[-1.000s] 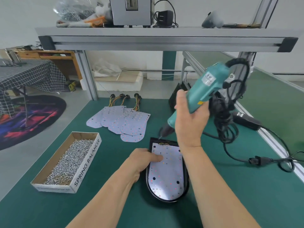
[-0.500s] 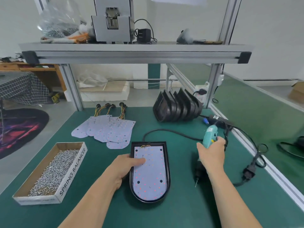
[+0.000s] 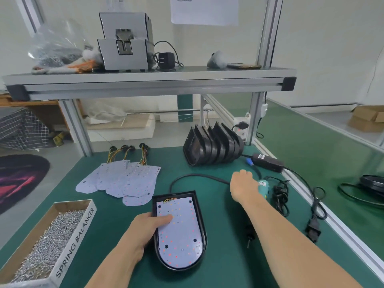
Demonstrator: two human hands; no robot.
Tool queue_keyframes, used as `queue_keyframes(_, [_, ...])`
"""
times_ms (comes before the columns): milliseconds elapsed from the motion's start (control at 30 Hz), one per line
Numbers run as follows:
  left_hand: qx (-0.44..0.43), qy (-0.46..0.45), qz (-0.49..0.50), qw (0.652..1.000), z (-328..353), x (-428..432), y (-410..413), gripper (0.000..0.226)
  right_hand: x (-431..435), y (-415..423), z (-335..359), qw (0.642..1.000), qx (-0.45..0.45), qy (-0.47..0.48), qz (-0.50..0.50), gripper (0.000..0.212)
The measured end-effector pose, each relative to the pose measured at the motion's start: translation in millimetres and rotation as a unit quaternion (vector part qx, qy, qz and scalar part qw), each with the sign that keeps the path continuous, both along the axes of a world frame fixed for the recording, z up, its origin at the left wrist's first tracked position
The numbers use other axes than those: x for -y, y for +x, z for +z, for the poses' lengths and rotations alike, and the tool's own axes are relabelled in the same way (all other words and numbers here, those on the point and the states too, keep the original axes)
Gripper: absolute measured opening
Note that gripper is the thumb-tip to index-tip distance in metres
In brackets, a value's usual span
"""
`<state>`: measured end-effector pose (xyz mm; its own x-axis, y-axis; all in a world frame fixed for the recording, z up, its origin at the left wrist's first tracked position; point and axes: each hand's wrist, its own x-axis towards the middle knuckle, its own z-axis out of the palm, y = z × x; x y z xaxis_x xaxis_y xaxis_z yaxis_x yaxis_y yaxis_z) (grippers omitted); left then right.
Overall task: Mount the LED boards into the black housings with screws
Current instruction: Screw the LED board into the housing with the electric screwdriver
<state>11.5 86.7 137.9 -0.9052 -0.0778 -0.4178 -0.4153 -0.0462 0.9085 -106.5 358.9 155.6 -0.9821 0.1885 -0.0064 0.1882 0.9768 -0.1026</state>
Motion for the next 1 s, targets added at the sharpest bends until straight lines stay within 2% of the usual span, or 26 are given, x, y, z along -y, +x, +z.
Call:
queue_keyframes(100, [-0.001,0.007,0.018,1.000,-1,-2,-3,0.015,10,7,1,0.998,0.014,-0.044,0.043,0.024])
queue_keyframes(167, [-0.004,0.006,0.034,0.999,-2,-4,-4,0.014,22,20,1,0.989,0.004,-0.113,0.091,0.006])
queue_keyframes(200, [-0.006,0.005,0.043,0.999,-3,-5,-5,0.013,29,30,1,0.980,-0.002,-0.161,0.114,0.007])
queue_keyframes(233, [-0.008,0.001,0.049,0.999,-3,-6,-5,0.012,36,40,1,0.966,0.004,-0.228,0.125,0.017])
queue_keyframes(300, [-0.010,-0.017,0.058,0.998,-4,-6,-4,0.012,52,64,2,0.914,0.052,-0.384,0.124,0.042])
queue_keyframes(333, [-0.011,-0.028,0.063,0.998,-4,-6,-4,0.014,59,74,1,0.895,0.071,-0.420,0.128,0.049])
queue_keyframes(367, [-0.014,-0.040,0.067,0.997,-5,-6,-3,0.016,65,82,-1,0.894,0.079,-0.418,0.145,0.049])
queue_keyframes(467, [-0.020,-0.077,0.073,0.994,-3,-7,1,0.025,76,95,-6,0.920,0.040,-0.355,0.164,0.029])
queue_keyframes(567, [-0.012,-0.123,0.080,0.989,1,-8,3,0.053,76,99,6,0.911,-0.002,-0.389,0.134,0.020])
queue_keyframes(633, [-0.007,-0.154,0.088,0.984,2,-8,3,0.059,72,101,16,0.915,-0.028,-0.376,0.144,0.023])
queue_keyframes(833, [-0.017,-0.175,0.055,0.983,-6,-3,0,0.069,44,105,45,0.929,-0.123,-0.301,0.179,0.037])
queue_keyframes(1000, [-0.021,-0.187,0.051,0.981,-18,8,-8,0.069,4,111,78,0.902,-0.226,-0.333,0.156,0.028])
